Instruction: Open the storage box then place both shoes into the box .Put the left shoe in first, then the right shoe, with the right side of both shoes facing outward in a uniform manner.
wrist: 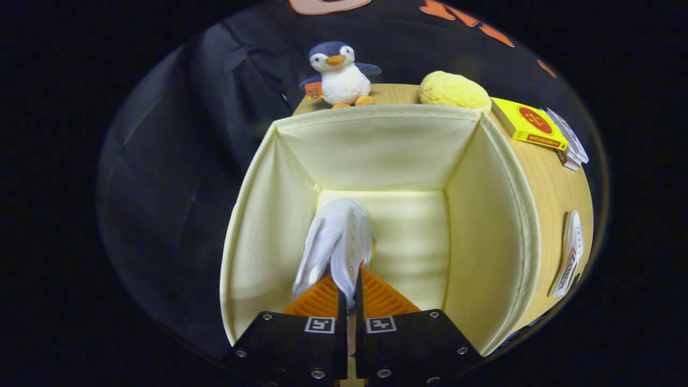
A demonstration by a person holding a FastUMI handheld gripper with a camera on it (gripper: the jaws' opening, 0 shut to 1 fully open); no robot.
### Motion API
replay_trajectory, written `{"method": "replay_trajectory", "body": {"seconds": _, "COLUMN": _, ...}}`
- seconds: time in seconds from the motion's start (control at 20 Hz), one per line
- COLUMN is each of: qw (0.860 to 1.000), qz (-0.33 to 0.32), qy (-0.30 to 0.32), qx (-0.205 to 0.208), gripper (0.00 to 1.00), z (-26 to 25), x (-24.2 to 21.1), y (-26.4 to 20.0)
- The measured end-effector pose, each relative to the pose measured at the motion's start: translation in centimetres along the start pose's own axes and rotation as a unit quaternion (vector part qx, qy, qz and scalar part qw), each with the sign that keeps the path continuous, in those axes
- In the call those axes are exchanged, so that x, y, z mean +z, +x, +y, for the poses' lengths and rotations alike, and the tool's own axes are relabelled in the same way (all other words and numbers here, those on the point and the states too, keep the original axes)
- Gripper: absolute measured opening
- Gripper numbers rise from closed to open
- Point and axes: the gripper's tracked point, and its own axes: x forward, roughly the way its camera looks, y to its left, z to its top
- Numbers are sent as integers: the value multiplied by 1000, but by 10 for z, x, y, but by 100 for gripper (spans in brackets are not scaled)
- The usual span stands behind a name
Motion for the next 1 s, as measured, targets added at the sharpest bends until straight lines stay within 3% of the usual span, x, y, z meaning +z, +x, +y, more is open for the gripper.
{"method": "replay_trajectory", "body": {"seconds": 0.1, "qw": 999, "qz": -6, "qy": 9, "qx": 32, "gripper": 14, "z": 3, "x": 2, "y": -13}}
{"method": "replay_trajectory", "body": {"seconds": 0.15, "qw": 999, "qz": -19, "qy": 11, "qx": 45, "gripper": 26, "z": 2, "x": 7, "y": -21}}
{"method": "replay_trajectory", "body": {"seconds": 0.3, "qw": 997, "qz": -38, "qy": 2, "qx": 60, "gripper": 40, "z": -12, "x": 10, "y": -42}}
{"method": "replay_trajectory", "body": {"seconds": 0.45, "qw": 995, "qz": -69, "qy": -8, "qx": 67, "gripper": 60, "z": -35, "x": 18, "y": -64}}
{"method": "replay_trajectory", "body": {"seconds": 0.65, "qw": 988, "qz": -130, "qy": -36, "qx": 79, "gripper": 71, "z": -78, "x": 32, "y": -103}}
{"method": "replay_trajectory", "body": {"seconds": 1.0, "qw": 976, "qz": -209, "qy": -56, "qx": 18, "gripper": 83, "z": -208, "x": 33, "y": -157}}
